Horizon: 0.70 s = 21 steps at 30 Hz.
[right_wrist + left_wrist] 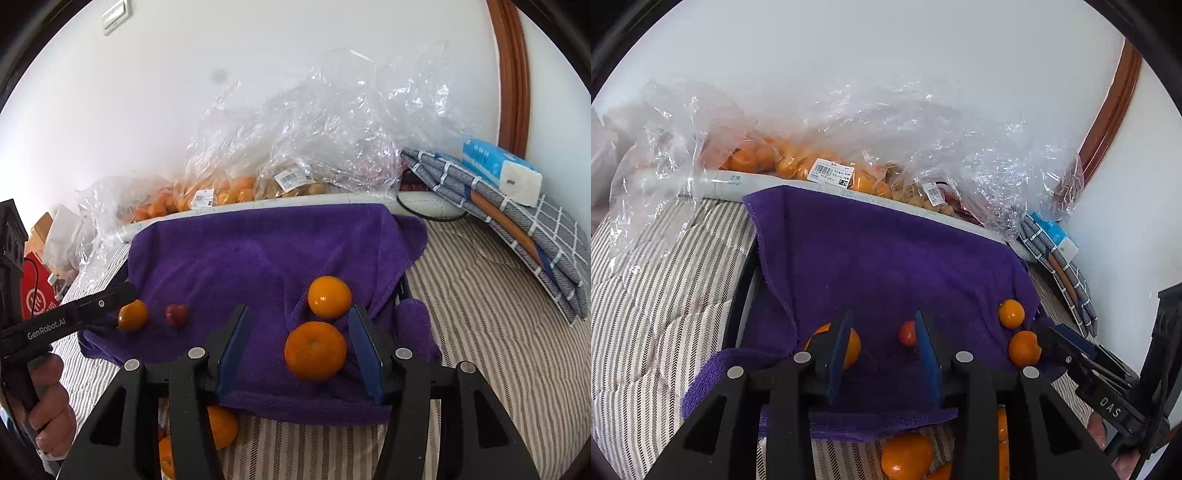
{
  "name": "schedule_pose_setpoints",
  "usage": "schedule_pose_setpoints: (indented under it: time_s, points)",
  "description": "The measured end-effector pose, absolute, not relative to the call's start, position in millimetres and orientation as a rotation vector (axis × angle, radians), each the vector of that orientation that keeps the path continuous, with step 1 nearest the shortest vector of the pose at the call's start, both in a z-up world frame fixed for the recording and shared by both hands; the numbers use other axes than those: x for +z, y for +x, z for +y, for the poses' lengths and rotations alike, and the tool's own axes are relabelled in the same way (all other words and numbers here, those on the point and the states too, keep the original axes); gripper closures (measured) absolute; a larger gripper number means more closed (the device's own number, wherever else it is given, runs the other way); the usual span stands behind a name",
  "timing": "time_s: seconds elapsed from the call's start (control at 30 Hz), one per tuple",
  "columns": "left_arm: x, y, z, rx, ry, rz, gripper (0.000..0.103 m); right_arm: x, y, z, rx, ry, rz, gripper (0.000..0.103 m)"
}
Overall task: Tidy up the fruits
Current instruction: 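Open the right gripper to set the orange on the towel while the left gripper releases the red fruit, then grasp a large orange with the right gripper while the left gripper grasps a yellow-green fruit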
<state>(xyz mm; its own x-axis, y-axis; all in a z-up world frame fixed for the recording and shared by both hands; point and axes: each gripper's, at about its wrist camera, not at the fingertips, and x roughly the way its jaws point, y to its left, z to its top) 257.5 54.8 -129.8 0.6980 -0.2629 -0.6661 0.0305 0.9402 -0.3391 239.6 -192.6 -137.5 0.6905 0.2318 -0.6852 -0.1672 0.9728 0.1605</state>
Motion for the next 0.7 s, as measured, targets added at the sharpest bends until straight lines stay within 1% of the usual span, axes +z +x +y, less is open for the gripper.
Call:
schedule_pose_setpoints:
  time_s: [0.17,0.37,0.53,0.7]
  points:
    - [-122,252,61,-0.171,-0.348,0.755,0.063,-131,210,-184,0.228,0.058,0.788,0.048]
    - [-120,237,62,-0.126,-0.320,0.712,0.058,-134,168,-177,0.263,0.085,0.812,0.048]
    - [-119,224,67,-0.107,-0.298,0.718,0.058,-145,147,-165,0.288,0.085,0.858,0.053]
    - [-126,199,86,-0.109,-0.331,0.749,0.058,-153,136,-152,0.338,0.093,0.866,0.053]
